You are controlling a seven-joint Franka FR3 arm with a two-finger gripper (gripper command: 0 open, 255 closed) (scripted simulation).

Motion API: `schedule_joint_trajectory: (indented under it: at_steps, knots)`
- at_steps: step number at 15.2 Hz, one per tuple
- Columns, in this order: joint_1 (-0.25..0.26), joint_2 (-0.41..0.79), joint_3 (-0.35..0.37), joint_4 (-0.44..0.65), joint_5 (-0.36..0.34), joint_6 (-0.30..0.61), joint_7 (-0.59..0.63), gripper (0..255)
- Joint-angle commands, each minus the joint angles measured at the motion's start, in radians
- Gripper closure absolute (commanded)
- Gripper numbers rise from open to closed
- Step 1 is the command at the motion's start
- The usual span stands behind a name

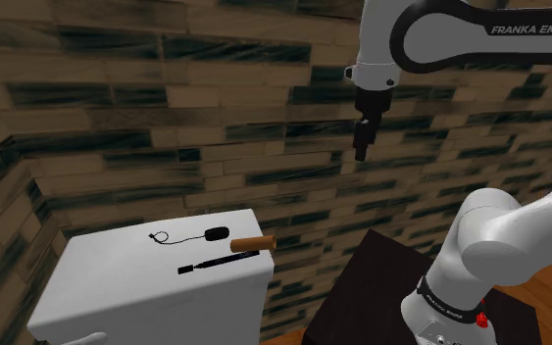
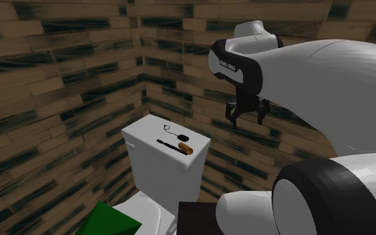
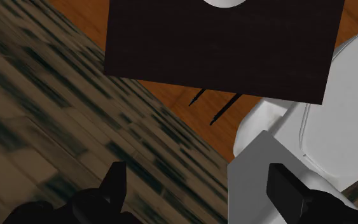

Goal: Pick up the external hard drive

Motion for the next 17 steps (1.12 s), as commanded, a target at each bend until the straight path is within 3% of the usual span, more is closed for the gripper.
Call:
schedule_joint_trajectory:
  at_steps: [1, 9, 17]
  knots:
    - [0.0, 0.0, 0.0, 0.0, 0.0, 0.0, 0.0, 0]
    - [0.047, 0.235, 0.035, 0.011, 0.041, 0.237, 0.001, 0]
    - [0.088, 0.502, 0.077, 0.099, 0.062, 0.431, -0.004, 0]
